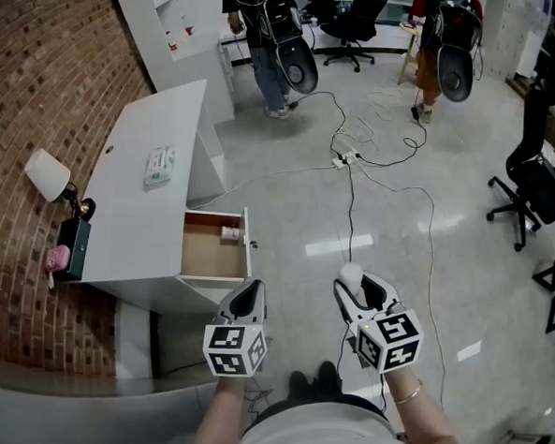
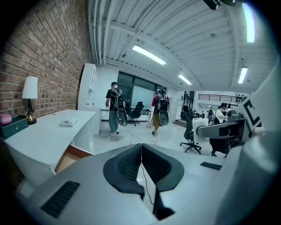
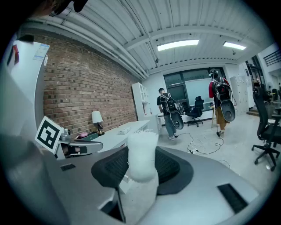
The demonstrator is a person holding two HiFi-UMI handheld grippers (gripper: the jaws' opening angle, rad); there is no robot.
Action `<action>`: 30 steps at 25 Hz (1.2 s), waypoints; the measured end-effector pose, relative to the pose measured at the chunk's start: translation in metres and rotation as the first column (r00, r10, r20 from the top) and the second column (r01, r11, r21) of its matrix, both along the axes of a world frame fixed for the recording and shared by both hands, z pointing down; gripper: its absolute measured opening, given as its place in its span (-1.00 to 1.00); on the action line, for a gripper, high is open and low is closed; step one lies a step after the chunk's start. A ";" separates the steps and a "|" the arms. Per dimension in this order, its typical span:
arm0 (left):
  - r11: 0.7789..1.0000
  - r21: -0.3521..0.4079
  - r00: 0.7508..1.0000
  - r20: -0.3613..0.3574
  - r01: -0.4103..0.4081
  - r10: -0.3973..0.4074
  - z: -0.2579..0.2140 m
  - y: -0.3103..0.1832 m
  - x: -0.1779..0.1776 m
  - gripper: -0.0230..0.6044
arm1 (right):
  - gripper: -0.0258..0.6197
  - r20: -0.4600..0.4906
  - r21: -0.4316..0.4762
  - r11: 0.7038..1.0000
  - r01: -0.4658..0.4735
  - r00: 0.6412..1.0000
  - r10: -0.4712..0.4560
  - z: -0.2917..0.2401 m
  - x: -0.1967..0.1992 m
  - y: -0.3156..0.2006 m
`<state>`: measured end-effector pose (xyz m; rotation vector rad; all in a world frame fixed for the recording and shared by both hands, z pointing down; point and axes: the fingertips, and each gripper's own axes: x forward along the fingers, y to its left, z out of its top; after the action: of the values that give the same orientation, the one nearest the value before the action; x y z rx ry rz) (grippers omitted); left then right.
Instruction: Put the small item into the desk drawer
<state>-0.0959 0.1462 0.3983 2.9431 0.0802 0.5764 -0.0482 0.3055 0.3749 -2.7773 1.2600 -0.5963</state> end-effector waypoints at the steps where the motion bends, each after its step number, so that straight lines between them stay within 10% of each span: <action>1: 1.000 0.002 1.000 0.001 0.000 0.000 0.001 0.001 0.000 -0.86 | -0.36 0.001 -0.002 1.000 0.002 1.000 -0.002 0.001 0.000 0.001; 30: 0.997 0.046 0.998 -0.002 0.055 -0.055 -0.008 0.058 0.039 -0.86 | -0.35 0.054 0.061 0.998 -0.006 0.999 0.003 0.010 0.047 0.077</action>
<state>-0.0567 0.2043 0.3906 2.9795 -0.0145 0.5761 -0.0014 0.3828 0.3853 -2.6947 1.2398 -0.6168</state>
